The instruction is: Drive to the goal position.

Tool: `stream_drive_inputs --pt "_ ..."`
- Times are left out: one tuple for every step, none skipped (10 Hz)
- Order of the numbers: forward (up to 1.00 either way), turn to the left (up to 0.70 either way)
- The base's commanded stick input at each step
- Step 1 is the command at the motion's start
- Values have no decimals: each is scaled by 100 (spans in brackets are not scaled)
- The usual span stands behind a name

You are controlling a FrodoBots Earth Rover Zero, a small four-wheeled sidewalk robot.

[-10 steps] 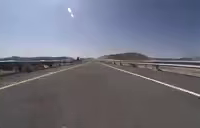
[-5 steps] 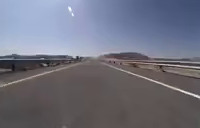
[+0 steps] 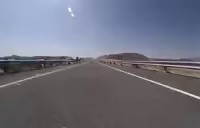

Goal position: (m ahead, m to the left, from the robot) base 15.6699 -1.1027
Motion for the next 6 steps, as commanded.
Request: stream_drive_inputs --pt "100 0" --pt "100 0" --pt "100 23" --pt "100 15" --pt "100 6" --pt "100 0"
